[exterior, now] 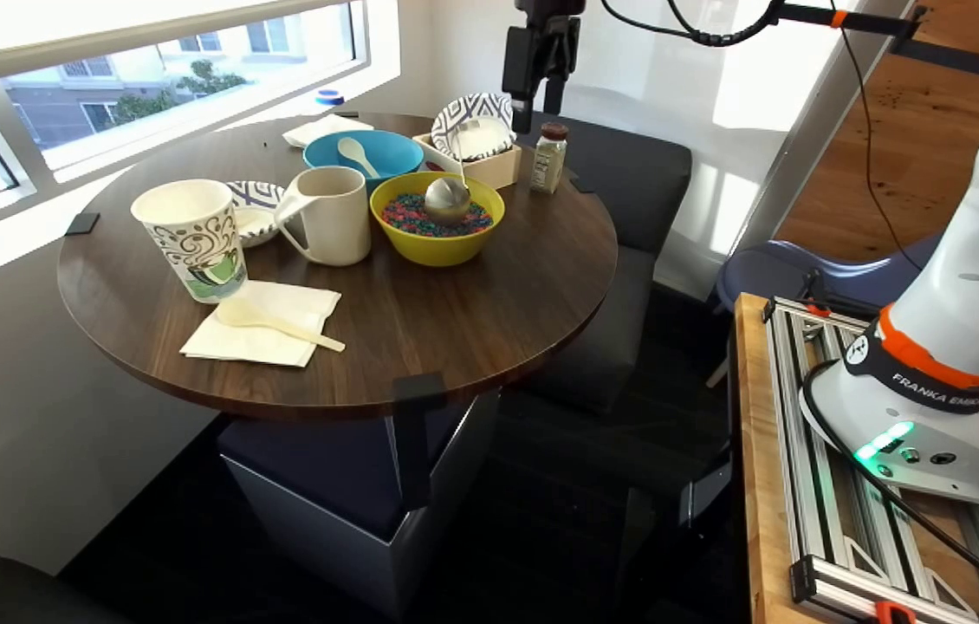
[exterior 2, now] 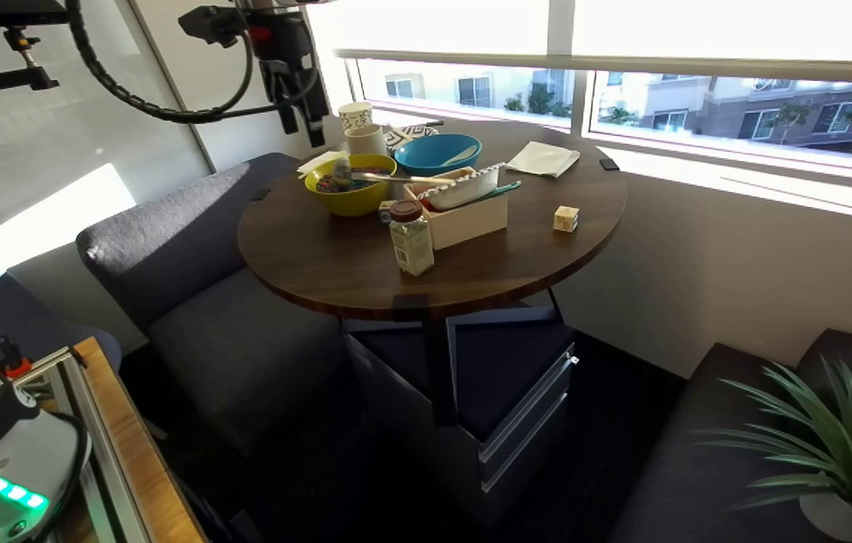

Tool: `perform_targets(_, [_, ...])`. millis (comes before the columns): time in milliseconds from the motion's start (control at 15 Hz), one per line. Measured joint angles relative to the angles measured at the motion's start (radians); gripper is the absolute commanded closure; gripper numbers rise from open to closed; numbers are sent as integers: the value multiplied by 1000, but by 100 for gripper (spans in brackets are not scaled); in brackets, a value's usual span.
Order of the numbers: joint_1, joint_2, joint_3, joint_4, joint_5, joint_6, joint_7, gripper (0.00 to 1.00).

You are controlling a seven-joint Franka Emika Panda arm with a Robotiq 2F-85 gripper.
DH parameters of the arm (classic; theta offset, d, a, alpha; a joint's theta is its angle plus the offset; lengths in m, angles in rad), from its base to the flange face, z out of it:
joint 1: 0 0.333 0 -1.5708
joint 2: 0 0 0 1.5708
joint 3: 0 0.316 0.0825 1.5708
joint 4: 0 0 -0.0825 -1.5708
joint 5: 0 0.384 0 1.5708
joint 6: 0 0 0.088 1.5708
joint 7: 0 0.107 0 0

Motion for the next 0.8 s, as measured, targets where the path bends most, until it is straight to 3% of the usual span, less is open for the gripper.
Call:
perform_targets(333, [-18, 161, -25, 124, -23, 16, 40, 0])
perform_targets(800, [6, 276, -31, 240, -220, 13, 470, 0])
